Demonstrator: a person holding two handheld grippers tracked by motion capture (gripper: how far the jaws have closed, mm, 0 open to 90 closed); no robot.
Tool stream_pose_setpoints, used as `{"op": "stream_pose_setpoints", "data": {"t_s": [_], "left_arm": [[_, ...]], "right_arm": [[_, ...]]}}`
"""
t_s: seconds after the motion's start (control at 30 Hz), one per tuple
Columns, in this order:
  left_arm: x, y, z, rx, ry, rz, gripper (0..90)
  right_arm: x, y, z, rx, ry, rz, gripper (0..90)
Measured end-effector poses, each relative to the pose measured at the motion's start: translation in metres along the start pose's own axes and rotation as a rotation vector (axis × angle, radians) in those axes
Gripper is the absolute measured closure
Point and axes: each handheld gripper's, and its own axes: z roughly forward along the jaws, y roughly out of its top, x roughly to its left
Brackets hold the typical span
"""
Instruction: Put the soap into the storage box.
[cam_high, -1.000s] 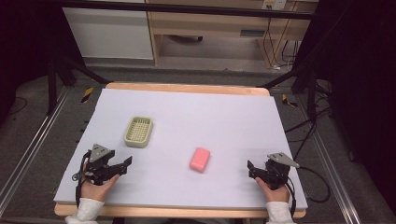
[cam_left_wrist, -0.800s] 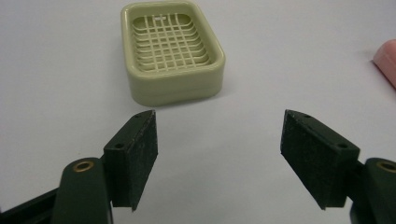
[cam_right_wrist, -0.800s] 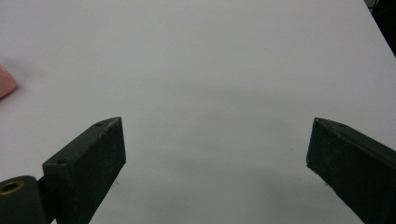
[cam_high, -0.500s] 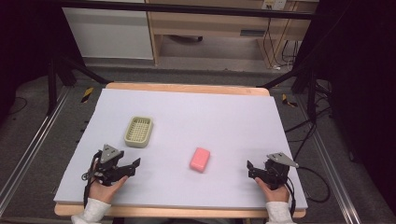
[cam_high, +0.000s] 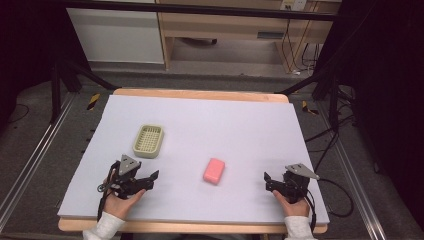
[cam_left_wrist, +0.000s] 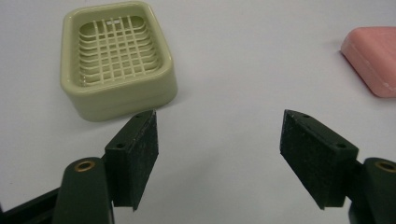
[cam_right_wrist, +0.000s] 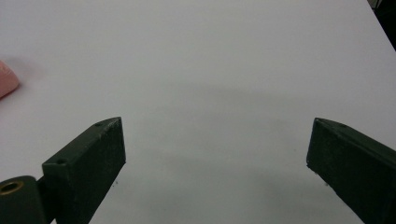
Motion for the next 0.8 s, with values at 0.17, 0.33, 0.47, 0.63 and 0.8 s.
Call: {"op": "stream_pose_setpoints", "data": {"t_s": [0.17,0.33,0.47,0.63,0.8], "left_arm": [[-0.005,0.0,0.002,0.007,-0.013,0.01,27.7],[-0.011,0.007,0.003,0.01,-0.028,0.03,27.5],[-0.014,0.013,0.003,0.001,-0.037,0.033,27.4],[-0.018,0.02,0.004,-0.007,-0.044,0.033,27.4],[-0.022,0.025,0.006,-0.01,-0.052,0.034,27.4]], "right_arm": [[0.0,0.0,-0.001,0.0,-0.004,0.0,4.9],[0.0,-0.001,0.0,0.003,-0.006,0.001,4.9],[0.0,-0.001,-0.001,0.003,-0.005,-0.001,4.9],[0.0,-0.001,0.0,0.006,-0.001,0.001,4.9],[0.0,-0.001,0.0,0.007,-0.003,0.001,4.9]]}}
